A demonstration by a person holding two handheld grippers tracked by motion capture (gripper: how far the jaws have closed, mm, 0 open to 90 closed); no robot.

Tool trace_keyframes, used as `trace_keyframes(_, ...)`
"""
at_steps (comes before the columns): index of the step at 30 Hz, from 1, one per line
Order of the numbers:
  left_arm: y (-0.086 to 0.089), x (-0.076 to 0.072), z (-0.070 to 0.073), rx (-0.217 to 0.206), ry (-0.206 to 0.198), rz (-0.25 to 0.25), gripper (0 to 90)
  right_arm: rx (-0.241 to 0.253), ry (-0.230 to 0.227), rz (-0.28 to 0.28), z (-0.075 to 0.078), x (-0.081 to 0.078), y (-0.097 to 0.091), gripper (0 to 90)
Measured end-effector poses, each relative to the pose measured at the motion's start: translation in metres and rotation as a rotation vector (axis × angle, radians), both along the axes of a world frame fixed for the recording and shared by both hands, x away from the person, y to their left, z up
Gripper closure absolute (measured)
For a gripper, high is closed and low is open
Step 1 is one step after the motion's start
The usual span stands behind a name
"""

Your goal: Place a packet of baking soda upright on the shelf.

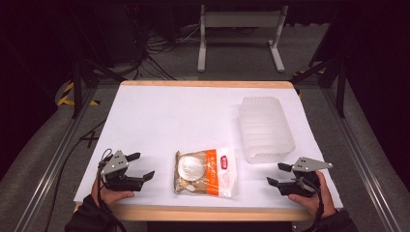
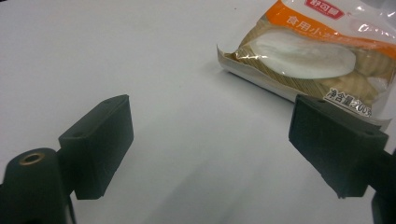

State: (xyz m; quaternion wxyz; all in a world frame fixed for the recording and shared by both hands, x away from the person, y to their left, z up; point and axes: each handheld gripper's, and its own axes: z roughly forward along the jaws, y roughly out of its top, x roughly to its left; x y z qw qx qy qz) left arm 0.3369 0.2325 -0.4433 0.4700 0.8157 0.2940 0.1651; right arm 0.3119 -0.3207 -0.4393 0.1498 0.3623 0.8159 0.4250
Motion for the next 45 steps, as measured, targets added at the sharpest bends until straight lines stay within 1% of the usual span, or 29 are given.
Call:
trace_keyframes(2, -0.002, -0.001, 0.000, 0.000, 0.004, -0.010, 14.8, 0.000, 0.019, 0.012, -0.001, 0.002, 0.005, 29.2)
trace_keyframes(3, -0.002, -0.001, 0.000, 0.000, 0.004, -0.010, 14.8, 0.000, 0.019, 0.012, -0.001, 0.002, 0.005, 29.2)
trace_keyframes(5, -0.005, -0.003, 0.001, 0.007, -0.002, -0.019, 14.8, 0.002, 0.045, 0.035, -0.003, 0.002, 0.015, 29.8)
trace_keyframes(6, -0.005, -0.005, 0.001, 0.014, -0.013, -0.025, 14.8, 0.002, 0.045, 0.035, -0.003, 0.002, 0.015, 29.8)
trace_keyframes(7, -0.005, -0.008, 0.002, 0.020, -0.013, -0.026, 14.8, -0.021, 0.054, 0.057, -0.004, 0.002, 0.023, 29.7)
trace_keyframes(9, -0.004, -0.009, 0.002, 0.018, -0.014, -0.025, 14.8, -0.023, 0.060, 0.062, -0.005, 0.002, 0.026, 29.7)
trace_keyframes(10, -0.003, -0.009, 0.002, 0.017, -0.015, -0.020, 14.8, -0.005, 0.070, 0.076, -0.005, 0.003, 0.029, 29.5)
trace_keyframes(12, -0.001, -0.010, 0.001, -0.004, -0.010, -0.010, 14.8, 0.010, 0.083, 0.092, -0.005, 0.004, 0.035, 28.4)
trace_keyframes(14, -0.001, -0.010, 0.001, -0.002, -0.009, -0.010, 14.9, 0.020, 0.106, 0.113, -0.006, 0.005, 0.043, 27.6)
trace_keyframes(16, -0.002, -0.009, 0.001, 0.004, -0.007, -0.015, 14.8, 0.021, 0.115, 0.122, -0.005, 0.006, 0.051, 26.1)
trace_keyframes(18, -0.002, -0.009, 0.001, 0.001, -0.002, -0.017, 14.8, 0.042, 0.132, 0.145, -0.006, 0.008, 0.058, 24.2)
trace_keyframes(19, -0.002, -0.009, 0.000, 0.003, -0.002, -0.019, 14.8, 0.049, 0.144, 0.147, -0.007, 0.010, 0.063, 21.9)
trace_keyframes(21, -0.002, -0.009, 0.000, 0.007, -0.001, -0.020, 14.9, 0.047, 0.163, 0.150, -0.009, 0.013, 0.074, 16.6)
trace_keyframes(23, -0.002, -0.009, 0.000, 0.009, -0.002, -0.022, 14.9, 0.051, 0.170, 0.167, -0.009, 0.014, 0.084, 16.4)
trace_keyframes(25, -0.003, -0.009, 0.000, 0.006, 0.000, -0.022, 14.9, 0.068, 0.187, 0.189, -0.010, 0.015, 0.092, 15.7)
trace_keyframes(27, -0.003, -0.009, 0.000, 0.007, -0.002, -0.024, 14.9, 0.065, 0.190, 0.196, -0.009, 0.016, 0.098, 15.1)
trace_keyframes(28, -0.003, -0.009, 0.000, 0.008, -0.001, -0.024, 14.9, 0.094, 0.212, 0.206, -0.010, 0.018, 0.101, 14.9)
trace_keyframes(29, -0.004, -0.009, 0.000, 0.007, 0.003, -0.025, 14.9, 0.101, 0.222, 0.207, -0.010, 0.019, 0.103, 14.7)
trace_keyframes(32, -0.004, -0.009, -0.001, 0.006, 0.004, -0.025, 14.9, 0.093, 0.220, 0.218, -0.009, 0.021, 0.110, 14.3)
trace_keyframes(35, -0.005, -0.009, -0.001, 0.009, 0.002, -0.028, 14.9, 0.106, 0.233, 0.205, -0.009, 0.028, 0.114, 14.5)
trace_keyframes(37, -0.005, -0.009, -0.001, 0.009, 0.007, -0.031, 14.9, 0.106, 0.234, 0.204, -0.009, 0.031, 0.117, 14.5)
trace_keyframes(39, -0.005, -0.009, -0.001, 0.011, 0.005, -0.034, 14.9, 0.104, 0.229, 0.188, -0.009, 0.034, 0.121, 17.8)
trace_keyframes(40, -0.005, -0.009, -0.001, 0.015, 0.002, -0.035, 15.0, 0.099, 0.223, 0.182, -0.010, 0.035, 0.124, 20.9)
trace_keyframes(41, -0.006, -0.009, -0.001, 0.014, 0.004, -0.036, 15.0, 0.094, 0.218, 0.173, -0.009, 0.036, 0.126, 26.2)
trace_keyframes(43, -0.006, -0.009, -0.001, 0.014, 0.004, -0.034, 15.1, 0.075, 0.205, 0.153, -0.008, 0.038, 0.130, 39.6)
trace_keyframes(45, -0.006, -0.009, -0.002, 0.017, 0.008, -0.035, 15.1, 0.068, 0.205, 0.149, -0.008, 0.041, 0.133, 60.0)
